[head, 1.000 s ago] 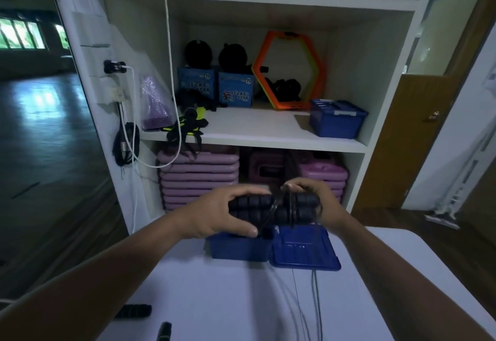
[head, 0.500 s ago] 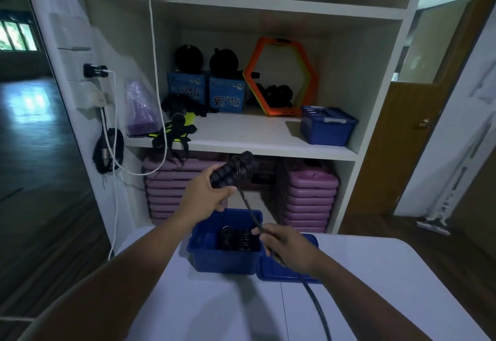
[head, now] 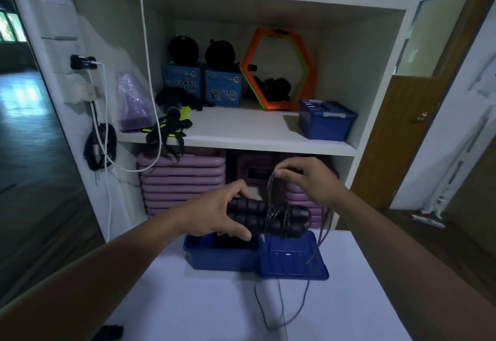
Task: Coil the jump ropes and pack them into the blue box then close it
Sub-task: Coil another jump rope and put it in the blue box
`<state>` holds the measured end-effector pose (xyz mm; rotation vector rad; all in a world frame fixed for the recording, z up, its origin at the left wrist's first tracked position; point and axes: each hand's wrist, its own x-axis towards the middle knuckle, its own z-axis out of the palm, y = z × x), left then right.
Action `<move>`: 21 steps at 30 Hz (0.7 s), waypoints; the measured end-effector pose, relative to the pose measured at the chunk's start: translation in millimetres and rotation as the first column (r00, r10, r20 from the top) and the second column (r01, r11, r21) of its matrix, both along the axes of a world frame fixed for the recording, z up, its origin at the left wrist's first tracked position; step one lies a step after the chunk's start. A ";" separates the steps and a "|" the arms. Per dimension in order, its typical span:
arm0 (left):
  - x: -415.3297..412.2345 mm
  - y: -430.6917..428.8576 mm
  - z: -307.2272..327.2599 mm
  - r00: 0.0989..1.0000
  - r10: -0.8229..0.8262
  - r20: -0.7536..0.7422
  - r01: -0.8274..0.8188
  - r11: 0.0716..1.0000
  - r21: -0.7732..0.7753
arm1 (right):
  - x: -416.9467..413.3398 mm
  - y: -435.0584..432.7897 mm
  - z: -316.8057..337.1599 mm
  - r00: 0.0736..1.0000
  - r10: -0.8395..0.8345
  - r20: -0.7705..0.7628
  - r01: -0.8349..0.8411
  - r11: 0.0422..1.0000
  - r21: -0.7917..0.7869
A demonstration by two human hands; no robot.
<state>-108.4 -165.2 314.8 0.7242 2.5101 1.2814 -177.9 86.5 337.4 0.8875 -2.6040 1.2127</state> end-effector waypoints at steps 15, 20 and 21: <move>-57.2 -19.3 -11.1 0.682 0.582 -0.444 -0.548 0.808 0.216 | 27.9 -35.2 -72.9 0.944 0.066 0.322 -0.063 0.998 -0.022; -55.9 -18.4 -25.9 0.816 0.248 -0.522 -0.469 0.812 -0.348 | 21.1 -26.8 -37.9 0.990 0.043 0.134 -0.068 0.979 0.191; -51.6 -16.0 -23.1 0.871 0.187 -0.454 -0.391 0.824 -0.410 | 18.7 -24.4 -29.9 0.995 0.025 0.093 -0.044 0.978 0.206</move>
